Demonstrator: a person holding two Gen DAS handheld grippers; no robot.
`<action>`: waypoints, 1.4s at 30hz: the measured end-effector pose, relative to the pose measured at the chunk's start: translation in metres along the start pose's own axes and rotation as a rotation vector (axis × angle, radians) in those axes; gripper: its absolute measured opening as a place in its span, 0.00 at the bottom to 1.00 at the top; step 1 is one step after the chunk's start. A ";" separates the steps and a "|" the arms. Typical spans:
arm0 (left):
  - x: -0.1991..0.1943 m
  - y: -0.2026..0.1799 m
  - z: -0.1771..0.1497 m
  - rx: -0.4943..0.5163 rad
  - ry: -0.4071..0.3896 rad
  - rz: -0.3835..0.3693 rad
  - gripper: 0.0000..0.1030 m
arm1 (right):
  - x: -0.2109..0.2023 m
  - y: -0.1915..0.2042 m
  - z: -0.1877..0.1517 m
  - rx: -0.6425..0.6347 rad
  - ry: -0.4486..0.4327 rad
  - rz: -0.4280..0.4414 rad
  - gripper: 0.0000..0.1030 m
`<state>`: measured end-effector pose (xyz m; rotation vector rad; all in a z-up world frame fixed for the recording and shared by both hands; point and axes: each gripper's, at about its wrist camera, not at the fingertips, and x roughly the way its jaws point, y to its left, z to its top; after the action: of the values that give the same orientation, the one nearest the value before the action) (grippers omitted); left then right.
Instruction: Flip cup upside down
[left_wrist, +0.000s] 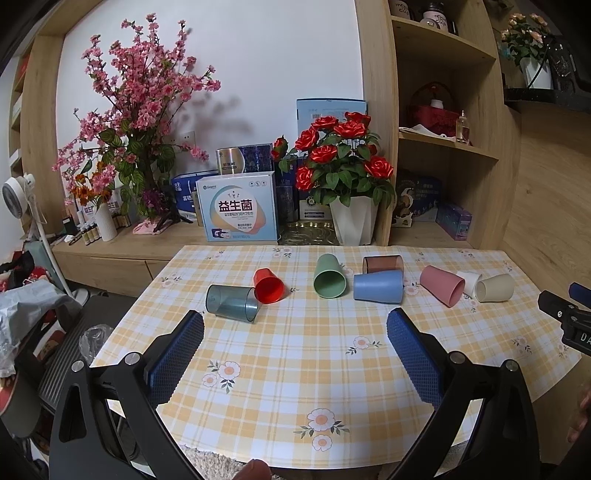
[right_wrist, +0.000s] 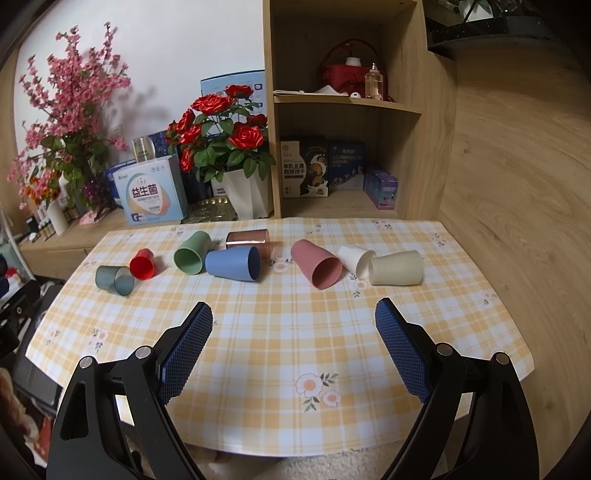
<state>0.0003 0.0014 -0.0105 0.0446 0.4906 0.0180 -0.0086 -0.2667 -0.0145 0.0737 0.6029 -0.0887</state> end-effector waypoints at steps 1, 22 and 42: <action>0.001 0.000 -0.001 -0.003 0.005 0.000 0.94 | 0.000 0.000 -0.001 0.001 0.000 0.001 0.84; 0.096 0.103 -0.032 -0.241 0.260 0.046 0.94 | 0.118 -0.011 0.003 0.029 0.154 0.082 0.86; 0.245 0.183 -0.023 -0.925 0.424 0.002 0.72 | 0.190 -0.001 -0.036 -0.031 0.339 0.117 0.86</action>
<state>0.2045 0.1916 -0.1378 -0.8805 0.8659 0.2579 0.1271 -0.2764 -0.1523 0.0948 0.9370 0.0482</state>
